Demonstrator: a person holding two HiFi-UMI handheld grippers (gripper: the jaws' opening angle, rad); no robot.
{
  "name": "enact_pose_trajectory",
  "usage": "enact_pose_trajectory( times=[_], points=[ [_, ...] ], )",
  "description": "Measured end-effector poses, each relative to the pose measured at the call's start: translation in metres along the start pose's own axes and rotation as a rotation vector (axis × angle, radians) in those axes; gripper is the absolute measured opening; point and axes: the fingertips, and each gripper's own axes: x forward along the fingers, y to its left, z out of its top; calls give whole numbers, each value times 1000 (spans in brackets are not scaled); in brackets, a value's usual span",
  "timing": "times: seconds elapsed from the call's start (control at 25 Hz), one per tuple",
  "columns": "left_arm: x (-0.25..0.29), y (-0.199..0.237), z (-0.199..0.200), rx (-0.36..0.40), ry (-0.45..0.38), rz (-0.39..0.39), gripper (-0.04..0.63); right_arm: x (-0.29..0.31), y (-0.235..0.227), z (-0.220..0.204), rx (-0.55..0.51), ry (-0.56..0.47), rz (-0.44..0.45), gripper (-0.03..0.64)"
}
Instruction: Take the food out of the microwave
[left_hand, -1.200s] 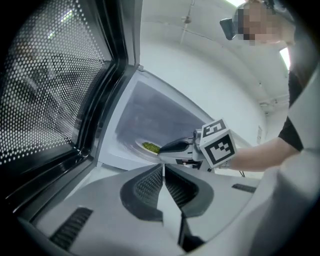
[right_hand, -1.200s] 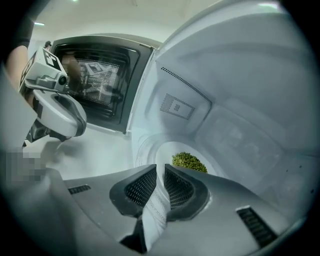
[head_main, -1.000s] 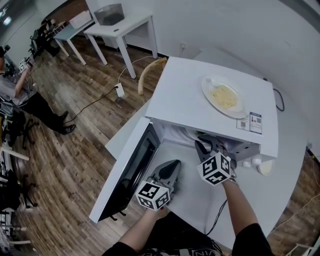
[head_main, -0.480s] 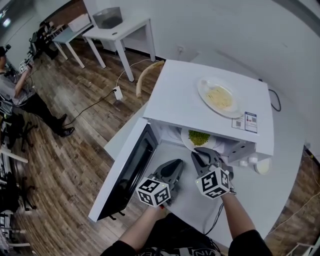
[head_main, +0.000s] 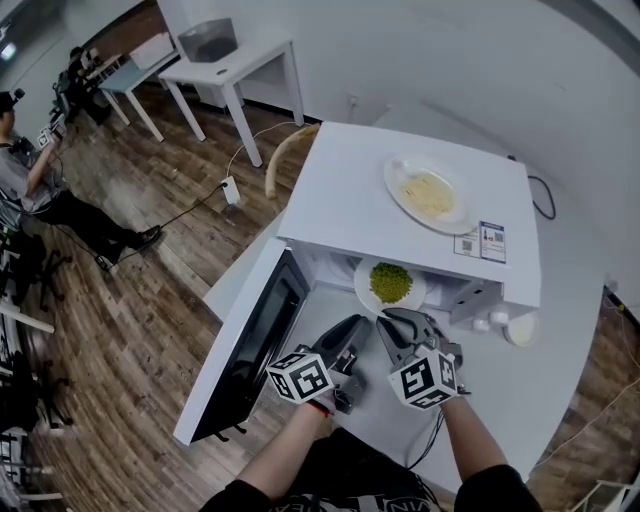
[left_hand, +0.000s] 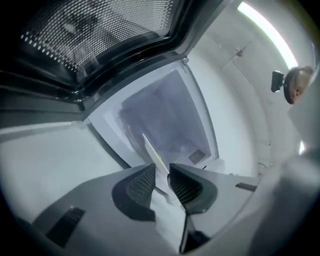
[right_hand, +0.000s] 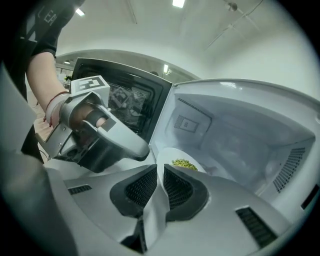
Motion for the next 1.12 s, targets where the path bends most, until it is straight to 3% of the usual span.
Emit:
enact_pose_trajectory(
  times=[0.44,0.68,0.88,1.12],
  points=[
    [19,-4,-8,-220,-39,-76,78,-6,9,2,-22,-29,11,60],
    [19,3,-12,-270,-42,-41,78,-12,14,5,-52,-54,39,58],
    [21,2,-12,-299,-55,-68,78,-13,14,5,-25,-70,40,58],
    [23,-5,-13,-463,-108,-113,78,-16,14,5,-51,-74,44,58]
  ],
)
